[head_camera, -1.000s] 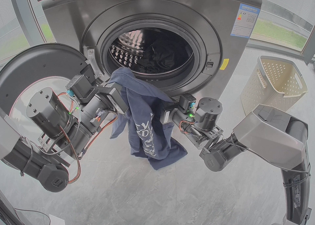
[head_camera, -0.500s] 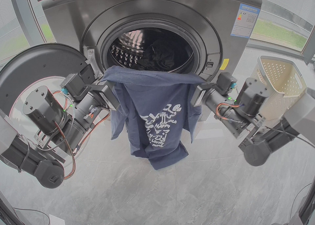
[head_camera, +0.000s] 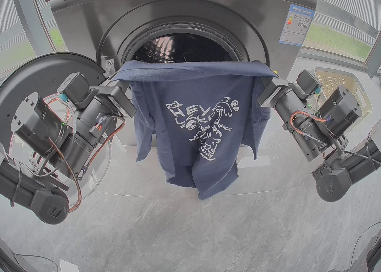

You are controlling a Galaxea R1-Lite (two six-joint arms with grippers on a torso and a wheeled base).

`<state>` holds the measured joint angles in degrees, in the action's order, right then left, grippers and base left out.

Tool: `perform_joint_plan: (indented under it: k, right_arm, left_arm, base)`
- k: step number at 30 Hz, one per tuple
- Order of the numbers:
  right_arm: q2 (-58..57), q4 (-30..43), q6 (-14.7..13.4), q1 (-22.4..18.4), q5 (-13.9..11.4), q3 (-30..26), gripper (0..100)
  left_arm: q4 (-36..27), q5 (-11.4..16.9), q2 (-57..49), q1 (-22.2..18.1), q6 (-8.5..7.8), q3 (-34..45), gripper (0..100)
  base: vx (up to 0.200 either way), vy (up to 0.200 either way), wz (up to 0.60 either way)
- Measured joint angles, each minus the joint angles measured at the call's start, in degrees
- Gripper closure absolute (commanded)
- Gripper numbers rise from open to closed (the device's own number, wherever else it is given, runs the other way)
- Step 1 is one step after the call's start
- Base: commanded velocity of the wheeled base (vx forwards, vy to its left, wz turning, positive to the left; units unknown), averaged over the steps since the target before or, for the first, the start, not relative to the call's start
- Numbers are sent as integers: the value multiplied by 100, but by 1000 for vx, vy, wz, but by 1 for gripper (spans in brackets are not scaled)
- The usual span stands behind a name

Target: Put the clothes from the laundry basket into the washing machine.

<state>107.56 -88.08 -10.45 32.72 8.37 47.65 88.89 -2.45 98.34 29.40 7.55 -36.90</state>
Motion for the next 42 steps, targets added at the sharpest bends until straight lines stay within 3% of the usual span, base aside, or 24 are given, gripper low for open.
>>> perform_joint_plan:
  k: [5, 13, 36, 42]
  right_arm:
    - [-56, -2, -26, -1, 35, 30, 100]
    - [-179, -5, -26, 27, 336, 262, 100]
    - [-356, 11, -30, -6, 399, -63, 100]
    - [-343, 0, -52, 27, 388, -199, 100]
  left_arm:
    - [1, -12, -82, 6, -16, -66, 100]
    - [0, 2, -155, -33, -46, -133, 100]
    - [-21, 78, -363, -5, -191, 80, 100]
    - [-10, 79, -262, 204, -235, 160, 100]
  base:
    - [0, 0, 0]
    - [0, 0, 0]
    - [0, 0, 0]
    - [0, 0, 0]
